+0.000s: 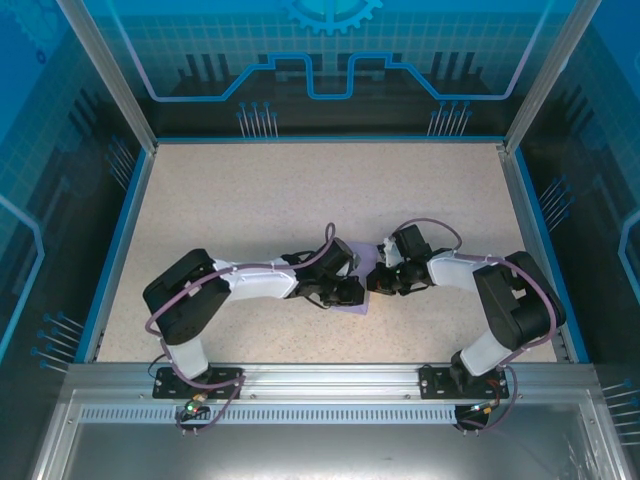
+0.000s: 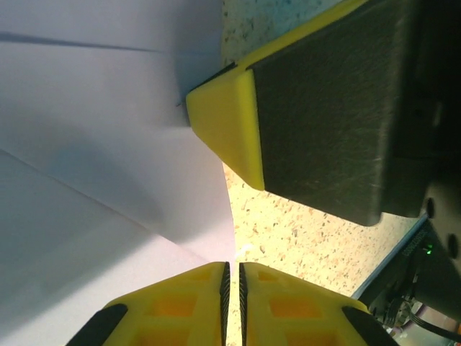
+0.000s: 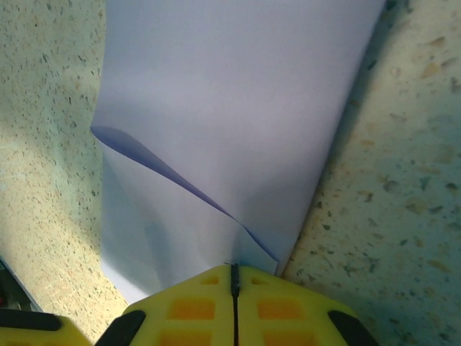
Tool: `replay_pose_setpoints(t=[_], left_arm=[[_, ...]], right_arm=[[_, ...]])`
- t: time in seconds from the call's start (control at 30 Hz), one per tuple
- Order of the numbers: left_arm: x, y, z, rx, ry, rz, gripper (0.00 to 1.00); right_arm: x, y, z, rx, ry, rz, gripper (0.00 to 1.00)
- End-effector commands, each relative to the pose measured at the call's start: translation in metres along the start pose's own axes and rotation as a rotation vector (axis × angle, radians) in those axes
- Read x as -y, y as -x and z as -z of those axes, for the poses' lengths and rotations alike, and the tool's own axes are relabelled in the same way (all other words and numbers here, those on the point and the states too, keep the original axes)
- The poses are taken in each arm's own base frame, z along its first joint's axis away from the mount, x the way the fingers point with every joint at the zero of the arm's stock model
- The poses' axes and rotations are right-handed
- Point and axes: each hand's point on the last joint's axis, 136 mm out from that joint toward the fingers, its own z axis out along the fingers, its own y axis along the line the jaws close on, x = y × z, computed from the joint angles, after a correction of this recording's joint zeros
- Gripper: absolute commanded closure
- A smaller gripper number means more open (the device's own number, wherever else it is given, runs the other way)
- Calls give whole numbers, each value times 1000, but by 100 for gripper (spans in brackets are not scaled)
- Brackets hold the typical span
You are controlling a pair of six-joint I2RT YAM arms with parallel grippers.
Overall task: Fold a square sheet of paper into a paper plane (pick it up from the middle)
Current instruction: Fold the triangle a second time at the center of the table.
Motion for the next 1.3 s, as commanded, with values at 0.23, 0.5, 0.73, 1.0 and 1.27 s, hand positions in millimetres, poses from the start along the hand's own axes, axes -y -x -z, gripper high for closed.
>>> replay_pose_setpoints(t=[0.23, 0.5, 0.73, 1.0, 1.27], left_arm=[[-3, -12, -39, -19, -1, -5, 87], [-15, -36, -43, -86, 51, -14, 86], [-6, -45, -35, -115, 43, -58, 87], [24, -36, -16, -86, -39, -88, 86], [7, 3, 29, 76, 89, -14, 74]], right_arm=[[9, -9, -2, -39, 2, -19, 94], [14, -6, -3, -36, -1, -26, 94], [14, -4, -3, -33, -1, -25, 94], [12, -5, -2, -33, 7, -22, 94], [11, -8, 1, -30, 15, -21, 93]])
